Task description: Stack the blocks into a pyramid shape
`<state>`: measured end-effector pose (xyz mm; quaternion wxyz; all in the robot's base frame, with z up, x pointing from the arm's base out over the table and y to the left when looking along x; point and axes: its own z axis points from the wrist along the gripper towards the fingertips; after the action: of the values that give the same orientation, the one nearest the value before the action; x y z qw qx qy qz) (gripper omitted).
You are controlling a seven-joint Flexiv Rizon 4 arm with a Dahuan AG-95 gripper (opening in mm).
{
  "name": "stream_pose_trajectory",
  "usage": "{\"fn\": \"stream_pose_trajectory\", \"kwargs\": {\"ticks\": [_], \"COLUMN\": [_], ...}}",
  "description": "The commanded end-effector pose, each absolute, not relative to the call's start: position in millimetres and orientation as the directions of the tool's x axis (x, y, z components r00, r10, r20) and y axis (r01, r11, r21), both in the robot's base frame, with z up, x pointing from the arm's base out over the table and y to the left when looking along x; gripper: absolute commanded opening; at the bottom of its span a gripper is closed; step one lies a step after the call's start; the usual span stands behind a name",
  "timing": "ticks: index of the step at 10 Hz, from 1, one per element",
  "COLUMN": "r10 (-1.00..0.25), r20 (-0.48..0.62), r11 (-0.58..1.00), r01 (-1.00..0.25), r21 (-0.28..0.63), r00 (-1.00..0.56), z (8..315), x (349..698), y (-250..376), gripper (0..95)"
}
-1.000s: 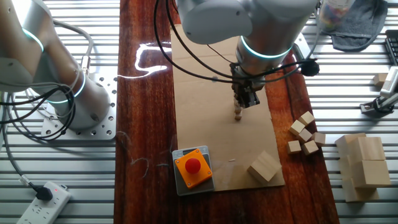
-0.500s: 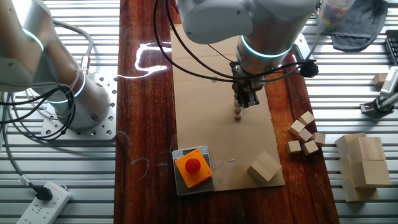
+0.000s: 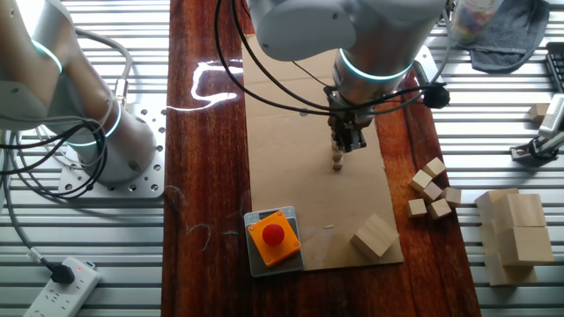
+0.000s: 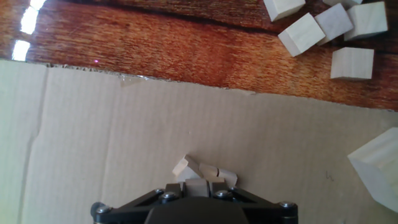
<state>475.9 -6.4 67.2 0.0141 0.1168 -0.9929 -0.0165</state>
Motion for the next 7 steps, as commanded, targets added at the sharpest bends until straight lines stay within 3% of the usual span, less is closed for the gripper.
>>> {"fn": "stream_pose_trajectory", "kwargs": {"ticks": [1,7], "r10": [-0.201,-0.186], "r20": [0.025,0.028], "r11": [0.979,0.982], "r01": [-0.2,-0.185], "r21": [0.04,0.037], "r00": [-0.979,-0.982], "z": [67.4,65.1], "x": [476.2,477.2], "y": [-6.6,-8.1], "gripper": [0.0,0.0]}}
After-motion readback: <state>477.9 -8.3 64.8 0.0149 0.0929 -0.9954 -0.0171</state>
